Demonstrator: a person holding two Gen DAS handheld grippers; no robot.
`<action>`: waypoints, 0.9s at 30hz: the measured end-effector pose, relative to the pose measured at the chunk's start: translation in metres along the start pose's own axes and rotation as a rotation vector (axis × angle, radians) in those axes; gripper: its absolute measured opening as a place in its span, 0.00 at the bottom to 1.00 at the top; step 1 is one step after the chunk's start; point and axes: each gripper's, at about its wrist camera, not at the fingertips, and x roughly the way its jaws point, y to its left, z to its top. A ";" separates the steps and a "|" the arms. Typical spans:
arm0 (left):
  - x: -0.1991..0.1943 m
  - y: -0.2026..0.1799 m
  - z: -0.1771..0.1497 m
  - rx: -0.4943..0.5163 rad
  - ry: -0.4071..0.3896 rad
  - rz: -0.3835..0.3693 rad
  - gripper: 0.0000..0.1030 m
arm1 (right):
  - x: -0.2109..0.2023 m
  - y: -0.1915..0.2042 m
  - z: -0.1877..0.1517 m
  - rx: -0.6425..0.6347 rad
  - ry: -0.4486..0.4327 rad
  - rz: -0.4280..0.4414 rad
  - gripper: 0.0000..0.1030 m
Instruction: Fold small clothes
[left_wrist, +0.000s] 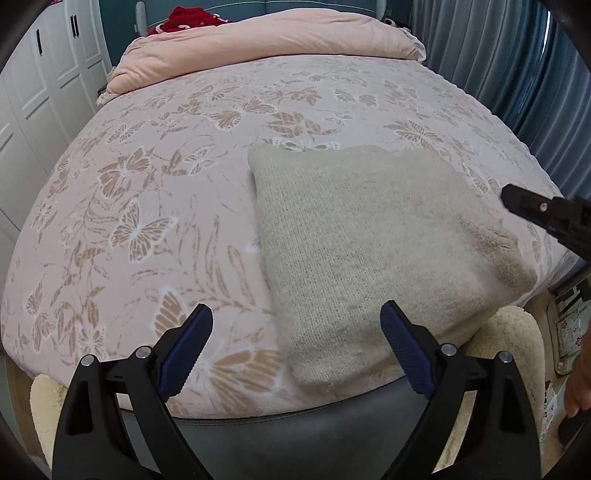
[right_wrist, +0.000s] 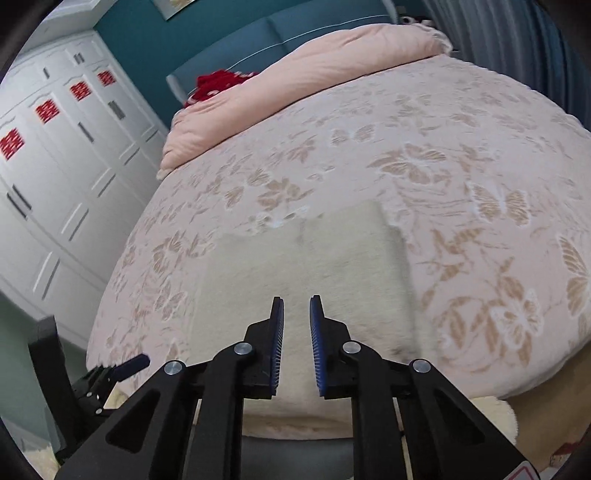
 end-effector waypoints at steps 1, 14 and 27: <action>0.000 0.002 0.000 -0.001 0.005 0.019 0.87 | 0.011 0.012 -0.008 -0.027 0.032 0.006 0.13; -0.001 0.058 -0.004 -0.141 0.030 0.054 0.89 | 0.076 0.053 -0.029 -0.069 0.254 0.050 0.11; 0.002 0.028 0.004 -0.061 0.011 0.009 0.89 | 0.103 -0.006 0.044 -0.052 0.206 -0.186 0.10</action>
